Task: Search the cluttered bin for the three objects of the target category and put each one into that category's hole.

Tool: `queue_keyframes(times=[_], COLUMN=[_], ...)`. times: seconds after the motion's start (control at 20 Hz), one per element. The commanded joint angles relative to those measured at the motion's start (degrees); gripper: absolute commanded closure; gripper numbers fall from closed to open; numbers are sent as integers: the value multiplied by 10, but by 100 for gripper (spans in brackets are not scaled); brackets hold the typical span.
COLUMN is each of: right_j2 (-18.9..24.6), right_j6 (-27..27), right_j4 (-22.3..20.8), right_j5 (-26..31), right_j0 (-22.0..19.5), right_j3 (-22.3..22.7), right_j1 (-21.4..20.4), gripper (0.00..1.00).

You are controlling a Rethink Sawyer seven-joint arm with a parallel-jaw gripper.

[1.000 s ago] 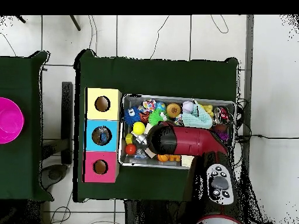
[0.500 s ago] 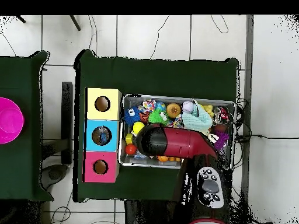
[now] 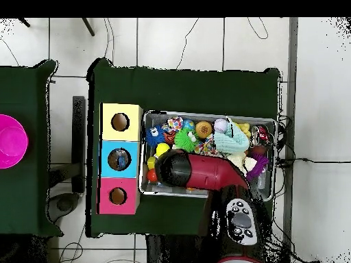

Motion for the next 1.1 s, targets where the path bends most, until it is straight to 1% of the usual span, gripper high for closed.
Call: queue_keyframes(times=[0.05, 0.35, 0.5, 0.75, 0.9, 1.1], right_j2=[44, 47, 43, 49, 55, 62], right_j6=[96, 100, 100, 99, 97, 93], right_j4=[45, 63, 69, 85, 95, 101], right_j5=[46, 31, 38, 45, 37, 16], right_j0=[2, 8, 14, 12, 9, 5], right_j3=[52, 74, 77, 90, 101, 108], right_j1=[28, 26, 27, 26, 27, 38], gripper=[0, 0, 0, 0, 0, 0])
